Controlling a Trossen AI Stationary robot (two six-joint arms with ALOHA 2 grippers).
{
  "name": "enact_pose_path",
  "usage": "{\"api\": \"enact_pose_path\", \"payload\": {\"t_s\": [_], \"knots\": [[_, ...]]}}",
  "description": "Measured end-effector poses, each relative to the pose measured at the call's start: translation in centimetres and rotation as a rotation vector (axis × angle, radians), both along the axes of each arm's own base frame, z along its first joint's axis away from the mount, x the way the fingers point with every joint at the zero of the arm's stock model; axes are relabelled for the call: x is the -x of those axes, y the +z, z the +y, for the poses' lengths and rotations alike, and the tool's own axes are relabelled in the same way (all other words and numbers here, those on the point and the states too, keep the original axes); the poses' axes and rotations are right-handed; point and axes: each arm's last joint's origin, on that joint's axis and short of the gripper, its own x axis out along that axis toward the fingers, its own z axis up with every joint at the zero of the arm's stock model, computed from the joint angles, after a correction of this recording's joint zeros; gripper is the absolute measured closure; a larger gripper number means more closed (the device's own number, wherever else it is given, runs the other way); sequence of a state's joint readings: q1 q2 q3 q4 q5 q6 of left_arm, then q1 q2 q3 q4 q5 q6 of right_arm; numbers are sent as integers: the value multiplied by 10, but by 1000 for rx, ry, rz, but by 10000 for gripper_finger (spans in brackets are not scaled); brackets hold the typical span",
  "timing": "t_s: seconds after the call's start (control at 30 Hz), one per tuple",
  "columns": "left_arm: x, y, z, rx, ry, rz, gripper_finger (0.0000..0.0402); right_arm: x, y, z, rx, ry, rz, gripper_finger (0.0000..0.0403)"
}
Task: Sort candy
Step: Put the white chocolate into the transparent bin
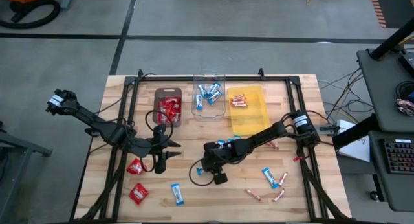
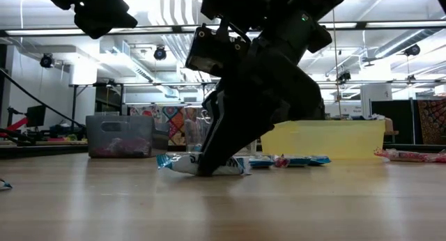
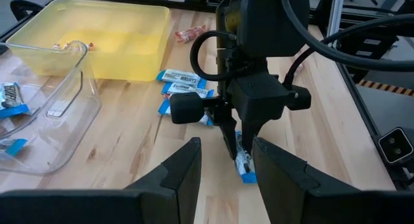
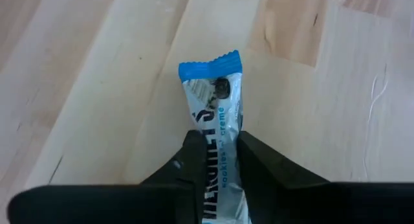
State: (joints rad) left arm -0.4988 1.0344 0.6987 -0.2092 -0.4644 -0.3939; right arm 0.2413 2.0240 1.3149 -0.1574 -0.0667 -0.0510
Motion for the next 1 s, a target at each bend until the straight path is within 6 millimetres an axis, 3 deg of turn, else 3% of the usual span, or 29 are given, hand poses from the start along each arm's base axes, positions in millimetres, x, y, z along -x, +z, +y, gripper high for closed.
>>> {"api": "enact_pose_path", "payload": {"t_s": [0.27,0.5,0.73,1.0], "knots": [[1,3,1,-15,-10,-3,278,3,17,-3,-35,-17,-17,338],[10,15,5,-28,-22,-31,278,6,79,-29,-45,-81,-76,338],[18,22,10,-32,-31,-58,278,22,147,-95,53,-208,-164,342],[18,21,10,-49,-37,-43,278,33,177,-193,156,-390,-218,363]]}}
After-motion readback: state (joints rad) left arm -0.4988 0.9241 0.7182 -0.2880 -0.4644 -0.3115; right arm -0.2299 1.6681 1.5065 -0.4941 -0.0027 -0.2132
